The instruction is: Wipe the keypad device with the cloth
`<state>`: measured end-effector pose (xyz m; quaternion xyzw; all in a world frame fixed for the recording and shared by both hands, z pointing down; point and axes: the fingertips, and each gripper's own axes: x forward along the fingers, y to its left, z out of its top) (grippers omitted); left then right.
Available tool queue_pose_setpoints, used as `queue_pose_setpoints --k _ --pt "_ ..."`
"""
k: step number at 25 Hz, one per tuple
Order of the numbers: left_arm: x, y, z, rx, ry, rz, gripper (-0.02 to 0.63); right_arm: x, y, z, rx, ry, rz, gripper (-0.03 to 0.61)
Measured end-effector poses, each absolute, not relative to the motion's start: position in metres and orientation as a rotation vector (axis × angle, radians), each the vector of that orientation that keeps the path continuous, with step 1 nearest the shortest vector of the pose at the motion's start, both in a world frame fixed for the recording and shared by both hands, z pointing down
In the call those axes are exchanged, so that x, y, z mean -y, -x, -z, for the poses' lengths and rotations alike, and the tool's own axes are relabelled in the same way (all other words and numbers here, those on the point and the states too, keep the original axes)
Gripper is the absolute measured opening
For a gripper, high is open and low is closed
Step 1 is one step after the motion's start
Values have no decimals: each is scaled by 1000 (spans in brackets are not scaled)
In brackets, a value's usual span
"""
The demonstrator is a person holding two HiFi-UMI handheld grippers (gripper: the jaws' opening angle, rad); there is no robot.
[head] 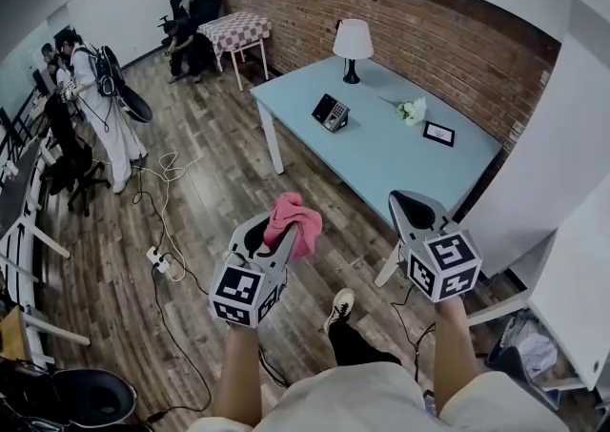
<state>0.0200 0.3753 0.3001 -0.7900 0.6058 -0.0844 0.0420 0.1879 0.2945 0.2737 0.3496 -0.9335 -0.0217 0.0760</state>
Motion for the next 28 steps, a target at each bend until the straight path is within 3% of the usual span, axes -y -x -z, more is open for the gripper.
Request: queue_pose_setpoints --k 28 --pt "-43 74 -303 -1891 2444 295 166 45 -92 -292 2767 -1011 -102 10"
